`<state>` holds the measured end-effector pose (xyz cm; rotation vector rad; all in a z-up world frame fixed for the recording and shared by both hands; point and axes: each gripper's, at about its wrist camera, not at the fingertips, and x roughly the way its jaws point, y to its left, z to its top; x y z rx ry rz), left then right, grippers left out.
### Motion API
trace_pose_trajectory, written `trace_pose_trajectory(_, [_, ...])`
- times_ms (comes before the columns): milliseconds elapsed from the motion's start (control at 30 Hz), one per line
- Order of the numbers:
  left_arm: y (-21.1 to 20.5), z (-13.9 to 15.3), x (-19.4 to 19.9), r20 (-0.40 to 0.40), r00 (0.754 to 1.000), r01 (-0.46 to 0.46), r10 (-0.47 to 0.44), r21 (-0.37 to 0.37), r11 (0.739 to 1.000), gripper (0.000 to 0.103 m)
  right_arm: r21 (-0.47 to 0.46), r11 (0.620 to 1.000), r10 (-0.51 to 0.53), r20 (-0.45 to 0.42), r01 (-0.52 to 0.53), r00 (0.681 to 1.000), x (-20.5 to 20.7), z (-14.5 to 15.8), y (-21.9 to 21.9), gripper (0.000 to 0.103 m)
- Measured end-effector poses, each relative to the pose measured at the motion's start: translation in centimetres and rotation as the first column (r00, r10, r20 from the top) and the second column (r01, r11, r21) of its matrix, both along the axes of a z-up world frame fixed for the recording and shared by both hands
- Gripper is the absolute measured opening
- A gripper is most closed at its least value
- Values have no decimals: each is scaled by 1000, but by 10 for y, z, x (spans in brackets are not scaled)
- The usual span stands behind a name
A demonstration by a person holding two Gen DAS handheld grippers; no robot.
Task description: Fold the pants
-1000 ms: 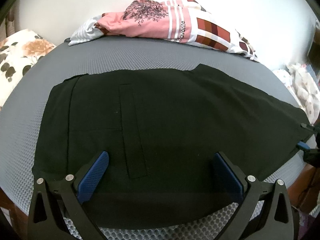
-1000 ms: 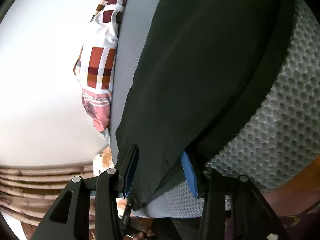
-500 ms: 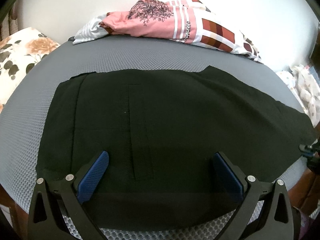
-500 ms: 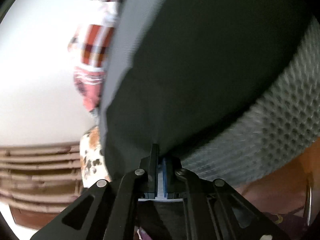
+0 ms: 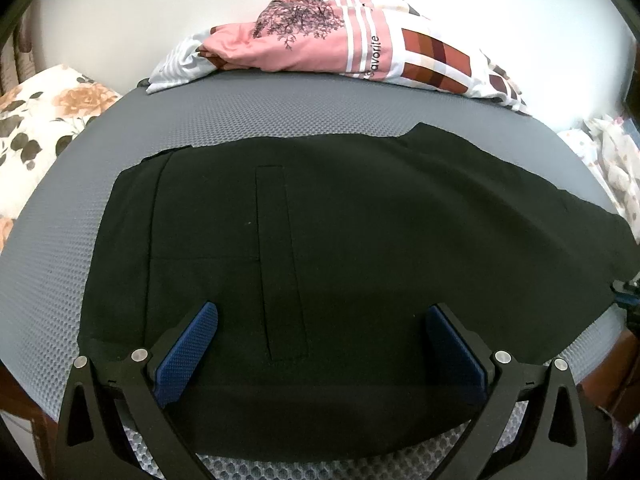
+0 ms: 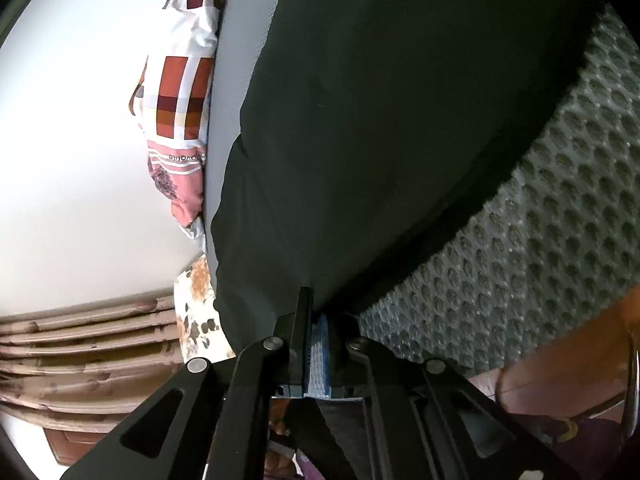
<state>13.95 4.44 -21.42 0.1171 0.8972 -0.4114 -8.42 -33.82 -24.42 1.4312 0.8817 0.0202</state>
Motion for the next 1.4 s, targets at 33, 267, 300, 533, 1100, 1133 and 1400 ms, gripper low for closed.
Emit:
trace_pose_trajectory(33, [0, 1, -1, 5, 1000, -4, 4, 7, 1000, 103, 20, 1000, 13, -3, -13, 1000, -2, 0, 0, 8])
trace_pose_trajectory(267, [-19, 32, -28, 133, 989, 68, -70, 14, 998, 103, -269, 918, 298, -15, -291, 954, -6, 75, 18, 13])
trace_pose_trajectory(300, [-29, 33, -28, 137, 986, 90, -92, 21, 996, 103, -360, 877, 346, 13, -318, 938, 3, 96, 24, 13])
trace_pose_trajectory(533, [-37, 22, -4, 92, 995, 21, -24, 41, 999, 103, -659, 652, 603, 151, -375, 784, 128, 156, 72, 24])
trace_pose_trajectory(1100, [2, 0, 22, 43, 991, -127, 125, 51, 991, 103, -783, 283, 768, -161, -554, 620, 308, 74, 173, 24])
trace_pose_trajectory(1133, [2, -1, 23, 43, 992, -124, 122, 50, 991, 103, -783, 286, 779, -146, -552, 610, 308, 76, 174, 16])
trace_pose_trajectory(1400, [10, -1, 19, 35, 991, -128, 127, 48, 991, 103, -862, 195, 743, -181, -467, 644, 304, 71, 190, 4])
